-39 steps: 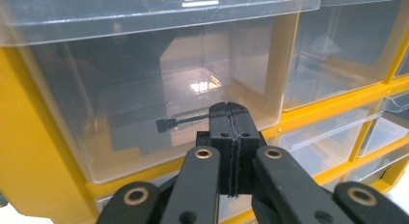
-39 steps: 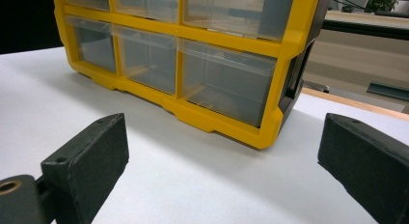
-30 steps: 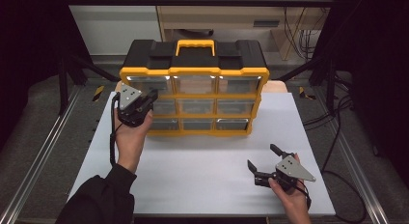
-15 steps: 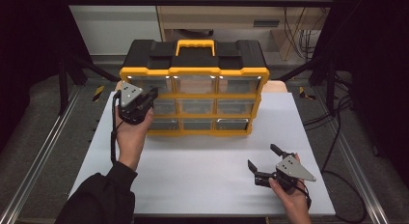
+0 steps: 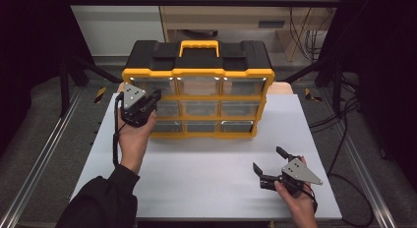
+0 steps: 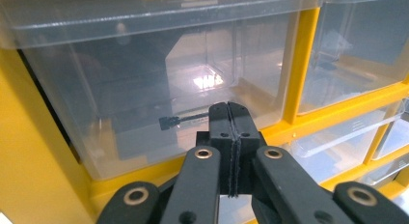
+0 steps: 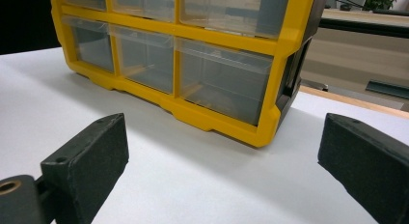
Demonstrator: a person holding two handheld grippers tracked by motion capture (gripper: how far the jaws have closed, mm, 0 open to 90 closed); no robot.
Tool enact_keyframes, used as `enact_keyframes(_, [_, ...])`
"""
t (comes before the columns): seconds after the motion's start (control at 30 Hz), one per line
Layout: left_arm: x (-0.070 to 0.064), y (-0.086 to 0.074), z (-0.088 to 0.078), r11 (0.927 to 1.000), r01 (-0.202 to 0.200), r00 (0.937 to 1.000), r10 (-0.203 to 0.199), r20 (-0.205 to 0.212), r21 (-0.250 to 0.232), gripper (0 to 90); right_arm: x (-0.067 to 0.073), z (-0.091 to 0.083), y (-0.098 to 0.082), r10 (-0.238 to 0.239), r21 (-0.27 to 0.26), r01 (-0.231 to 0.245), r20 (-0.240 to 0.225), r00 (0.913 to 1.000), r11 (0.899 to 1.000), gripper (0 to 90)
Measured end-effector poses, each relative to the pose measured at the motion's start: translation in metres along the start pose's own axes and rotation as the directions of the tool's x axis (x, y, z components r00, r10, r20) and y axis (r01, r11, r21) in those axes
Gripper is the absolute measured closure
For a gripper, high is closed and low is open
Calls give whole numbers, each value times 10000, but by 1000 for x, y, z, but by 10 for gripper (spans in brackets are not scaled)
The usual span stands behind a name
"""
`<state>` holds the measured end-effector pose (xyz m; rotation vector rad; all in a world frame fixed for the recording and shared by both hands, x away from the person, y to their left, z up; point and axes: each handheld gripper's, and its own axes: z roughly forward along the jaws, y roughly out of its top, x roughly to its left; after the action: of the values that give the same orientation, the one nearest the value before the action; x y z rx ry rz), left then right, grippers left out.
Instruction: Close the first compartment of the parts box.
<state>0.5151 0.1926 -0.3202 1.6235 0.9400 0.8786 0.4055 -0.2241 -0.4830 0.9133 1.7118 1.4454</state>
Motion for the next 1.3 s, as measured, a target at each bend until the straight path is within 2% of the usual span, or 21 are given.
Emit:
enact_keyframes(0.3, [-2, -2, -4, 10000, -7, 9999, 6, 130, 90, 892, -1, 0, 1, 68, -59, -68, 37, 10000, 10000, 41])
enact_keyframes(0.53, [-7, 1, -12, 10000, 15, 9995, -13, 314, -66, 892, -2, -1, 1, 177, -121, -176, 58, 9998, 9998, 41])
enact_keyframes(0.63, [-11, 2, -16, 9998, -128, 9993, 132, 344, -135, 892, -2, -1, 1, 192, -131, -192, 54, 9998, 9997, 41])
enact_keyframes(0.87, [-17, -1, -21, 9996, -24, 9982, 41, 604, -278, 892, -2, -2, 0, 142, -143, -142, 15, 9999, 9998, 41])
enact_keyframes(1.3, [-16, 0, -28, 9991, 26, 9968, 8, 801, -428, 892, -2, -1, -1, 68, -47, -68, 0, 10000, 10000, 40])
